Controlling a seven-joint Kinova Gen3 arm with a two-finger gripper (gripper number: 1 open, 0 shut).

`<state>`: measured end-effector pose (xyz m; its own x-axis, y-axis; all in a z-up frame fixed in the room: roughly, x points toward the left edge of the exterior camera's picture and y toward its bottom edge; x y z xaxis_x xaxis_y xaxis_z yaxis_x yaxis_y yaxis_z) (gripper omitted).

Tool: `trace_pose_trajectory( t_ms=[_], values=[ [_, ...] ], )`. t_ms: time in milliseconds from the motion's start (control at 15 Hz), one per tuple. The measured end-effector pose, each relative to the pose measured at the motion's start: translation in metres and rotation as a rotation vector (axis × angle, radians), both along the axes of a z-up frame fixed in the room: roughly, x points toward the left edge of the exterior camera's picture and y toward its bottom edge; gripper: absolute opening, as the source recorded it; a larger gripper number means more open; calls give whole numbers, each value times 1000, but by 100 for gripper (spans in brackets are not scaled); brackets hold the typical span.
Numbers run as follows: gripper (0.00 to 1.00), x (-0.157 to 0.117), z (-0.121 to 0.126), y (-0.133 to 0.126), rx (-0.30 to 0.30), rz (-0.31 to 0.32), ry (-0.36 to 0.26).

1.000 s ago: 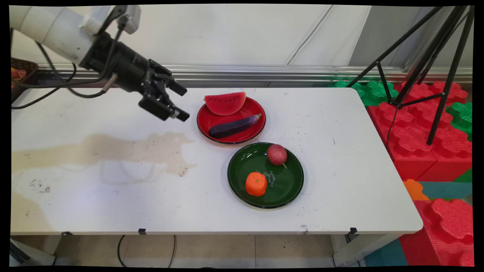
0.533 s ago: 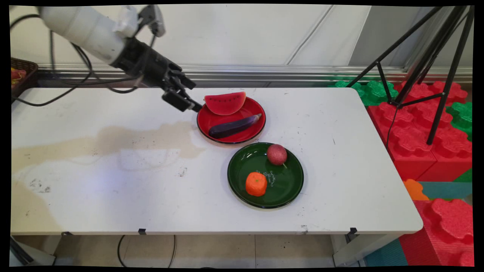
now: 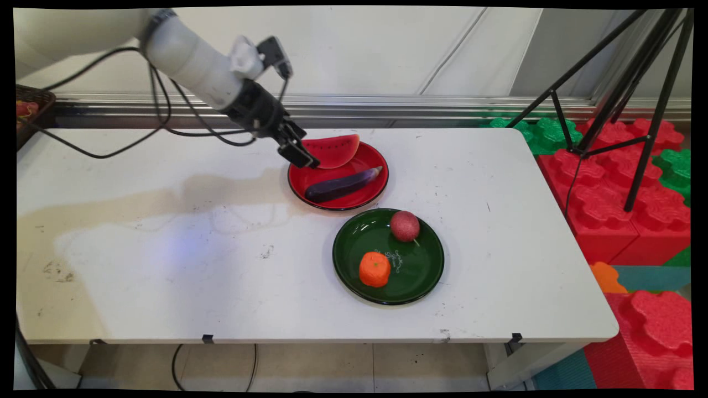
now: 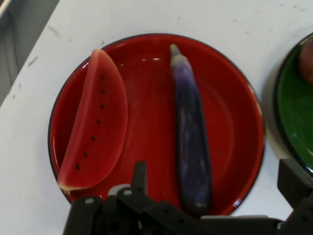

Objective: Pick up the eggplant from the red plate

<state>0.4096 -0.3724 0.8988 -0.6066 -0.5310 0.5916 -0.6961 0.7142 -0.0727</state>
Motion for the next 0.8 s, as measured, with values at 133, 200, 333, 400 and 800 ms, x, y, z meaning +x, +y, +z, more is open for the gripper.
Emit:
trace_pose_trajectory(
  t_ms=[133, 200, 333, 400, 800],
  values=[
    [100, -7, -11, -11, 15, 15, -9],
    [100, -11, -18, -19, 25, 26, -15],
    [100, -18, -31, -32, 42, 41, -26],
    [100, -21, -37, -39, 51, 45, -32],
    [100, -37, -65, -65, 95, 52, -61]
  ],
)
